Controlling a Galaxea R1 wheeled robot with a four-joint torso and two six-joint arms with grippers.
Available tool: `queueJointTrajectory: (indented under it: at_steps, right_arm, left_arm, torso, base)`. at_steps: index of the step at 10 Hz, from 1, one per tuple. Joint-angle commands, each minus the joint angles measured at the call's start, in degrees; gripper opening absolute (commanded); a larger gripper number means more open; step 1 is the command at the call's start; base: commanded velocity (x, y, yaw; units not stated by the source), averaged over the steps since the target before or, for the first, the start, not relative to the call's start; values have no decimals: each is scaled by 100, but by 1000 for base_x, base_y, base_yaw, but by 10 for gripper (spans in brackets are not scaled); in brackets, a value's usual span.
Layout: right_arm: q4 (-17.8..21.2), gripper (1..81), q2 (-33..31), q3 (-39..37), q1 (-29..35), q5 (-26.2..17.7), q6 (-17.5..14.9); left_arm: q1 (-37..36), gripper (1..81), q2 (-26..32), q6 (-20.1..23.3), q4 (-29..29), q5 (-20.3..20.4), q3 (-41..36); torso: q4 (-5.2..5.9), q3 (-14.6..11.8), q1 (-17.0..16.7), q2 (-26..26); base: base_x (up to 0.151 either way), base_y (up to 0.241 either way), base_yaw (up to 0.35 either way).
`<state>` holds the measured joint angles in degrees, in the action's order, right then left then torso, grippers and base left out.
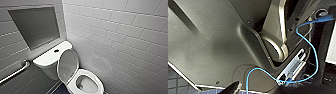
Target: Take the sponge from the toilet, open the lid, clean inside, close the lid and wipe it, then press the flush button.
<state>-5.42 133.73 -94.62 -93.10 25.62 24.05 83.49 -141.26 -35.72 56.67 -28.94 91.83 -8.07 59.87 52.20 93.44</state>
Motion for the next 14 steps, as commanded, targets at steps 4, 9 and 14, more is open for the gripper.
queueJointTrajectory:
  at_steps: [4,9,14]
  right_arm:
    - [-83,10,-751,-139,40,-550,206]
    - [1297,10,-1108,550,339,-857,-752]
    - [920,10,-1469,1158,1226,-611,-876]
  left_arm:
    - [-460,811,-386,2756,-3226,440,1109]
    - [-390,811,-131,5242,-5693,1374,1258]
    - [-399,811,-271,5224,-6230,1681,1724]
  torso:
    - [0,0,0,0]
    - [0,0,0,0]
    - [0,0,0,0]
  base:
    - [0,0,0]
    - [0,0,0]
    - [0,0,0]
